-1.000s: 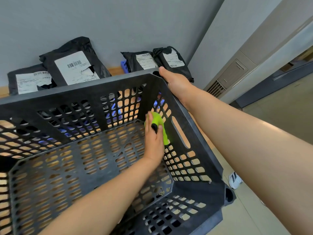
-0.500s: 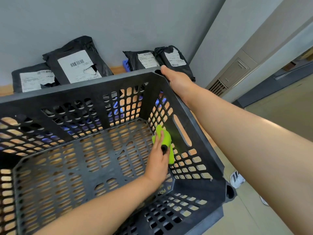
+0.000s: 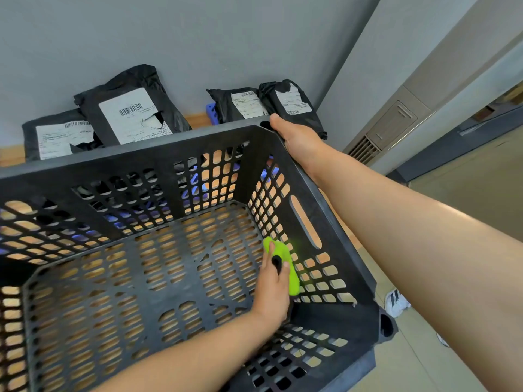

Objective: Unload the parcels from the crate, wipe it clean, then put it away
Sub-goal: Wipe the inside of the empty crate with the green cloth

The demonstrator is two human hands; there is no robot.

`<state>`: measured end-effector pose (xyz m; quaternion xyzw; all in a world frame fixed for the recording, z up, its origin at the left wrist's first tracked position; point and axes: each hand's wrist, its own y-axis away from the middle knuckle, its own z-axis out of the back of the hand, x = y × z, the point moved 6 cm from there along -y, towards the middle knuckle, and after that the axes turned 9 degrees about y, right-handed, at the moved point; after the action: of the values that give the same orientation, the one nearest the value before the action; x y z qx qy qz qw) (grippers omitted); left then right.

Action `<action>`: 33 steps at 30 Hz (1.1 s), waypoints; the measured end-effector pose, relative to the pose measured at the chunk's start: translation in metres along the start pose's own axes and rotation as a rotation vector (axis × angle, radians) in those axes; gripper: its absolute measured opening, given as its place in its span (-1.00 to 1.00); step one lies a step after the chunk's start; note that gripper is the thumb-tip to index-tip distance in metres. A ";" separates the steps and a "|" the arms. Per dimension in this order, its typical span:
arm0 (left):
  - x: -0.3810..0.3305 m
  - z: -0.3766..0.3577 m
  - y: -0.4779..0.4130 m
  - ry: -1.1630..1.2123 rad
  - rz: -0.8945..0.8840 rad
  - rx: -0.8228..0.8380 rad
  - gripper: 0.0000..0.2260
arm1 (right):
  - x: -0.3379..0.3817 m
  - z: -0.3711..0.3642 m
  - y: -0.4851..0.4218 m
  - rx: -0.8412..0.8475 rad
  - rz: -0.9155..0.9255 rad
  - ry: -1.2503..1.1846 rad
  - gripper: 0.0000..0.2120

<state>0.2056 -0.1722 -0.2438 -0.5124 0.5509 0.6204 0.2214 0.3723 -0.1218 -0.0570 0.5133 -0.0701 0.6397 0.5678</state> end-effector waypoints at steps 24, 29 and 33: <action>-0.003 0.014 -0.018 -0.227 -0.003 0.048 -0.51 | -0.001 0.002 0.001 -0.026 -0.025 -0.026 -0.69; 0.017 0.008 -0.004 -0.314 0.018 0.152 -0.47 | -0.001 0.002 0.001 -0.038 -0.015 -0.008 -0.70; 0.029 0.002 0.011 -0.441 0.022 0.303 -0.46 | -0.001 0.002 0.001 -0.044 -0.001 0.013 -0.69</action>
<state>0.1844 -0.1818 -0.2650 -0.3199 0.5814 0.6301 0.4033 0.3724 -0.1242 -0.0558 0.4965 -0.0799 0.6410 0.5798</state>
